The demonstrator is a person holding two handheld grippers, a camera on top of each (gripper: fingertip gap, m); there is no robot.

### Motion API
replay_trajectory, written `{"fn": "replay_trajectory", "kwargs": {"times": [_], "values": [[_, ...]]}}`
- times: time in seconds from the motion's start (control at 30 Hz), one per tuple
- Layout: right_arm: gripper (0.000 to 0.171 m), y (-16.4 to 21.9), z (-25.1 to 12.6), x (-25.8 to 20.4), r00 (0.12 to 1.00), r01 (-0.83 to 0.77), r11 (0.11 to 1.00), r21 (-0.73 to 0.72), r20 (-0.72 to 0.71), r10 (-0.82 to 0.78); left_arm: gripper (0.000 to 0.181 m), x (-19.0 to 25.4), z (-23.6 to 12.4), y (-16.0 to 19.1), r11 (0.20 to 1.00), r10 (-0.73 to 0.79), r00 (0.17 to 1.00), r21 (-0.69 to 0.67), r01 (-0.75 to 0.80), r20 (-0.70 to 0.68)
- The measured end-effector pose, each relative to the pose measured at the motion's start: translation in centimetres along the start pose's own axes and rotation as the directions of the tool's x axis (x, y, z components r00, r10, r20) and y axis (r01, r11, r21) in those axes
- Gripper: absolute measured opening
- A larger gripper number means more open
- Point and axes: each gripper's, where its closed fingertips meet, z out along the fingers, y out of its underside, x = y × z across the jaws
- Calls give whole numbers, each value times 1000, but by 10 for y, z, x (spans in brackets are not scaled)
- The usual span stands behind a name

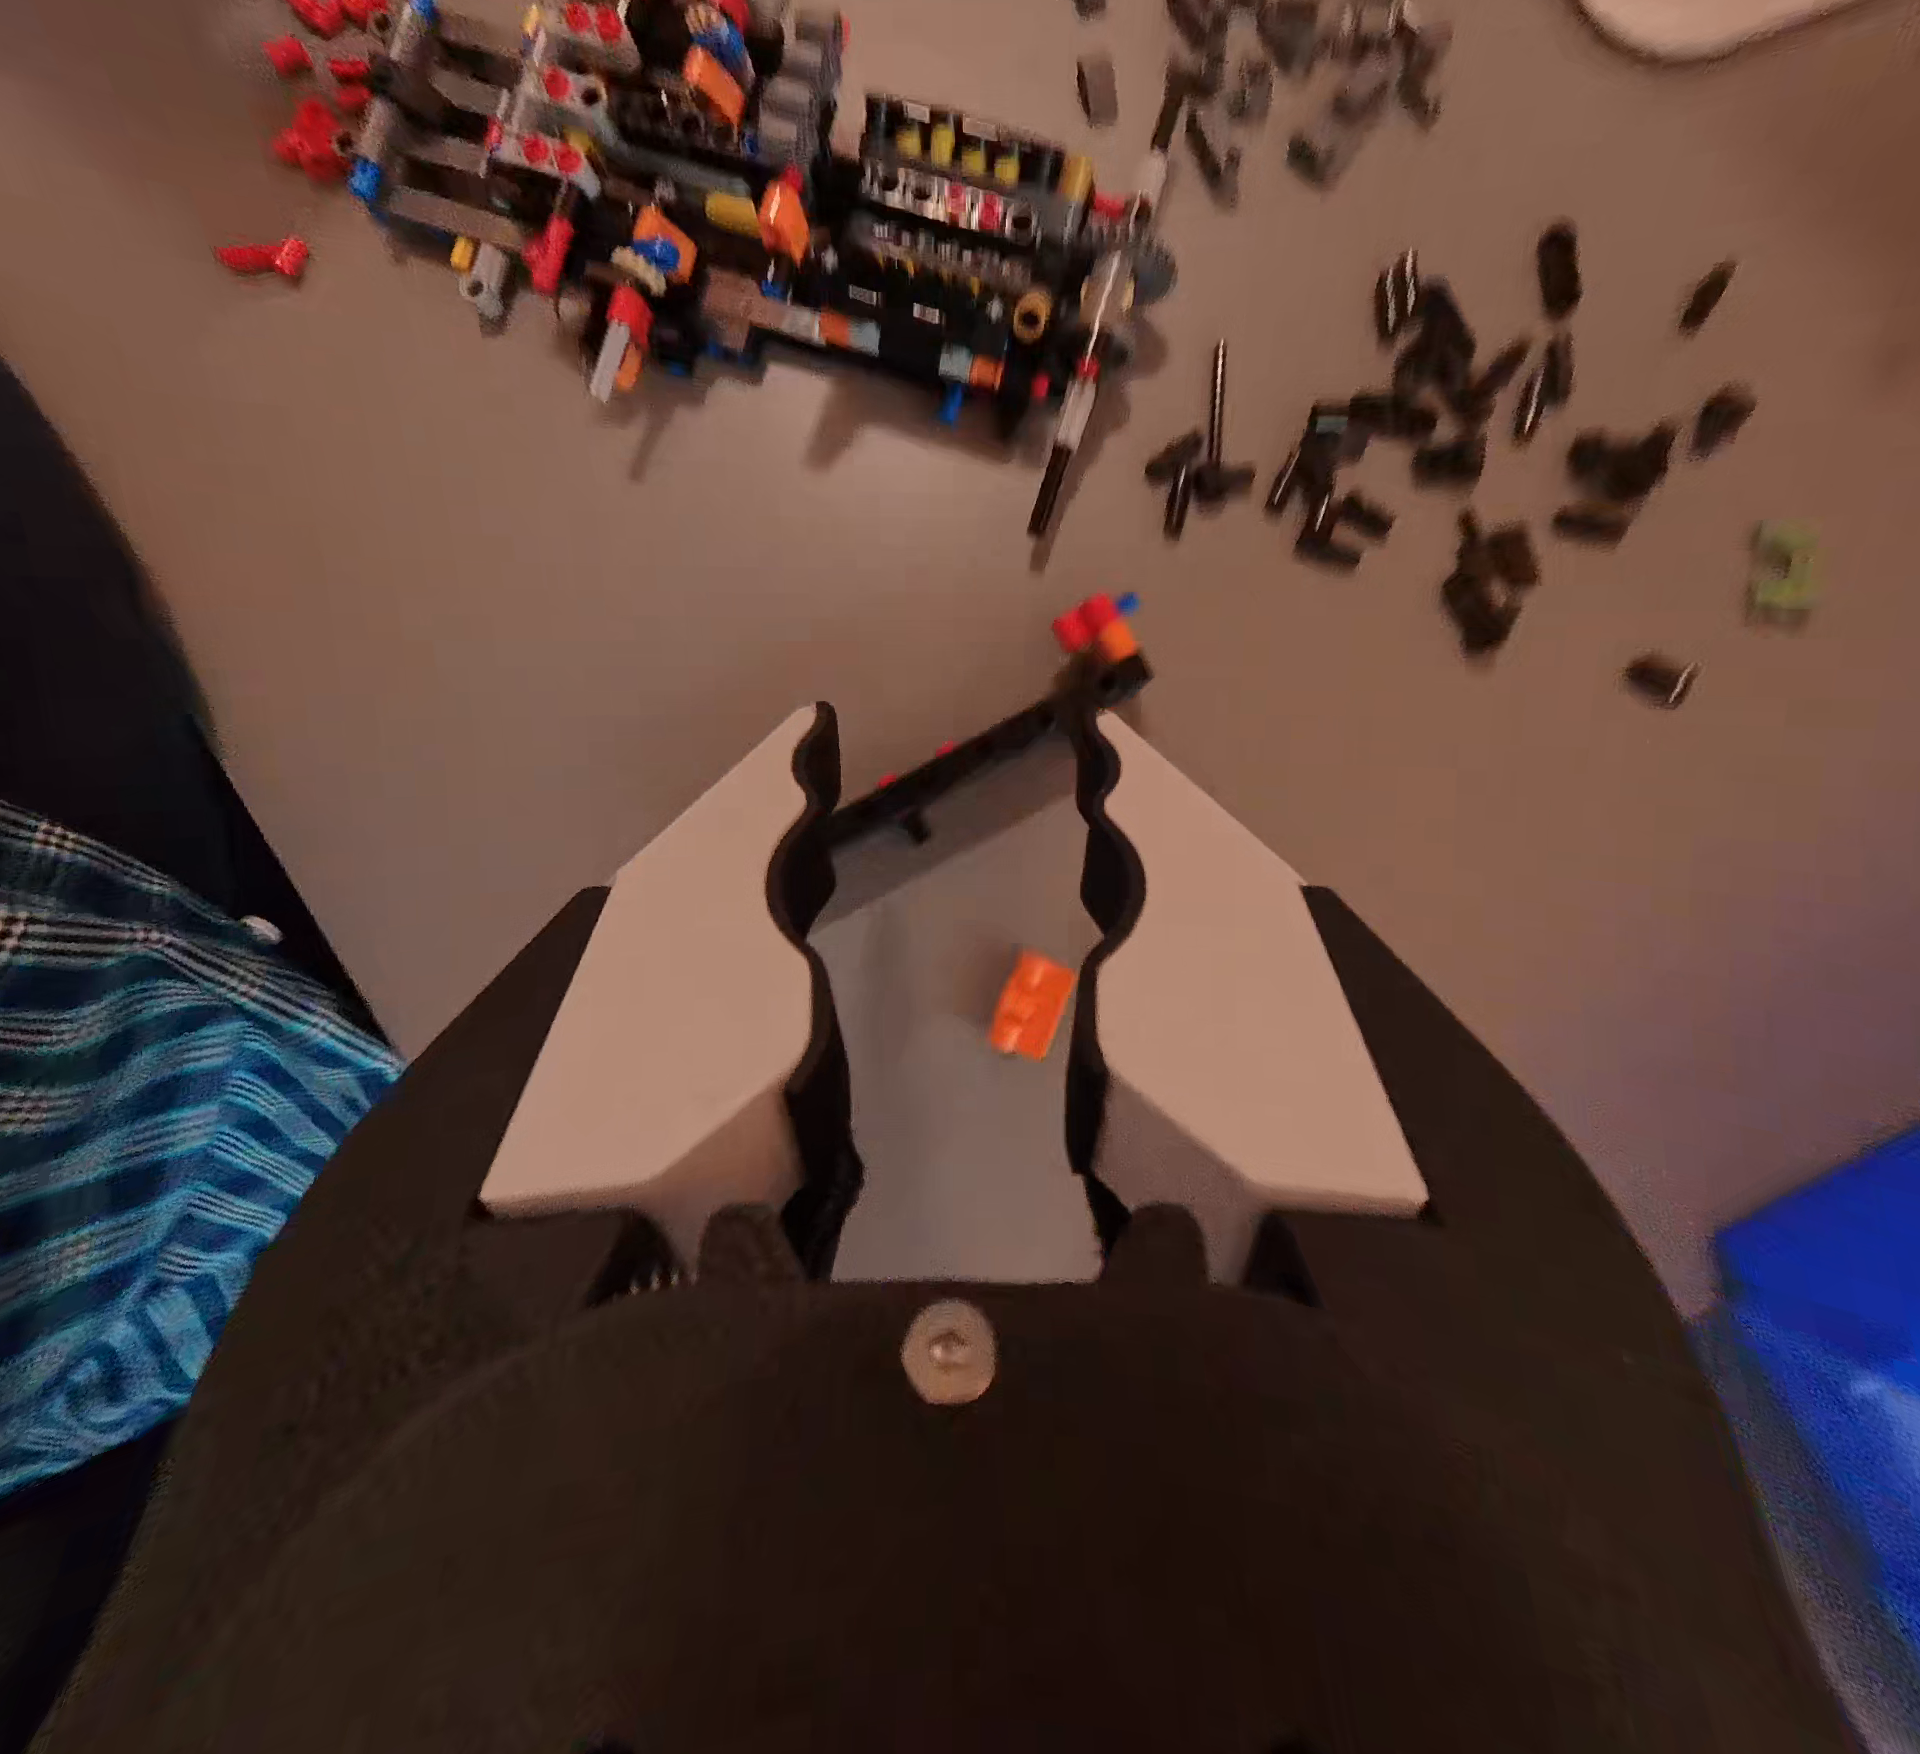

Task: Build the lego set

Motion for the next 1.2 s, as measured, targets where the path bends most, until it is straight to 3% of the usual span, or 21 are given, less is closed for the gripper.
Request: {"fn": "replay_trajectory", "kwargs": {"times": [0.03,0.23,0.33,0.5,0.73,0.93,1.2], "values": [[44,6,0,-5,999,-50,999,6,2,50,47,5,3,-4,1000,11,1000,11,-11,-11],[43,26,18,-14,962,-267,963,13,-51,268,45,18,19,-20,998,60,998,20,-60,-21],[15,33,29,-9,949,-303,953,-7,-99,301,44,22,21,-24,997,63,998,37,-62,-21],[8,25,28,-4,945,-316,948,36,-75,318,42,20,16,-28,995,68,998,78,-68,0],[7,-15,4,-6,948,-318,941,112,47,315,43,13,0,-28,990,95,995,104,-97,19],[7,-51,-18,-4,967,-255,954,155,41,252,43,6,-13,-32,981,140,989,127,-146,49],[7,-145,-18,-56,937,-151,940,306,346,38,52,-6,-30,-60,947,187,972,237,-218,145]]}}
